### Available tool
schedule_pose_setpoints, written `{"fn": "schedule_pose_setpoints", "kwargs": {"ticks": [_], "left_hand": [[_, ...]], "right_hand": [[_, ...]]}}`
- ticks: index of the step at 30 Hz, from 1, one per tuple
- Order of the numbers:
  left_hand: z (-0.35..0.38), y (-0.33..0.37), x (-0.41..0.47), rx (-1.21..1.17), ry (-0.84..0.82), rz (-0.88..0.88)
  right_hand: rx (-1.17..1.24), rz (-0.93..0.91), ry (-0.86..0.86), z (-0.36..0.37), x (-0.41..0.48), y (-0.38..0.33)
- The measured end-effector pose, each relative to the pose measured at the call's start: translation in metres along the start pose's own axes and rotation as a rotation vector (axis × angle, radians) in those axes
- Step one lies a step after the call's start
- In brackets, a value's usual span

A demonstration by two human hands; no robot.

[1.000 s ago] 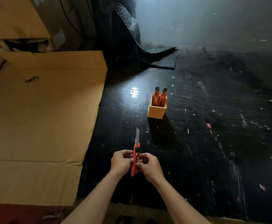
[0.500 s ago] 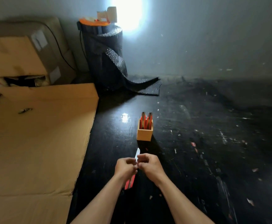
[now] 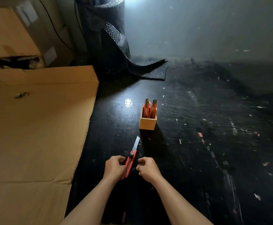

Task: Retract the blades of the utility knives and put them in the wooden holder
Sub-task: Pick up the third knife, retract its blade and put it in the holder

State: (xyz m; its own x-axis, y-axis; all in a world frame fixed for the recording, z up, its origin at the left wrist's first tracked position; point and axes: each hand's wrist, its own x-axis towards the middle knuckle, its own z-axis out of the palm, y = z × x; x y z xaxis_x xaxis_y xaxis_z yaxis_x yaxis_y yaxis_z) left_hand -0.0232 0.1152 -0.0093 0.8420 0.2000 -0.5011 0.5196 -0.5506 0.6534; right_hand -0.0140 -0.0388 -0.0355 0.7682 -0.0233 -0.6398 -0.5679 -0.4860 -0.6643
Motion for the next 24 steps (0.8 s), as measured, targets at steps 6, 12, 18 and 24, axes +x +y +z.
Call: {"fn": "schedule_pose_setpoints", "kwargs": {"ticks": [6,12,18,24], "left_hand": [[0.010,0.000,0.012,-0.057,-0.063,0.027],[0.009,0.000,0.015,-0.200,-0.098,-0.033],[-0.013,0.027,0.015,-0.321,-0.184,0.066],[-0.047,0.088,0.011,-0.435,-0.226,0.240]], "right_hand": [[0.073,-0.011,-0.088,0.013,0.009,0.002],[0.189,-0.024,-0.034,0.012,0.007,0.006],[0.325,-0.101,0.018,-0.016,-0.003,-0.020],[0.358,-0.297,0.056,-0.069,-0.018,-0.074]]}}
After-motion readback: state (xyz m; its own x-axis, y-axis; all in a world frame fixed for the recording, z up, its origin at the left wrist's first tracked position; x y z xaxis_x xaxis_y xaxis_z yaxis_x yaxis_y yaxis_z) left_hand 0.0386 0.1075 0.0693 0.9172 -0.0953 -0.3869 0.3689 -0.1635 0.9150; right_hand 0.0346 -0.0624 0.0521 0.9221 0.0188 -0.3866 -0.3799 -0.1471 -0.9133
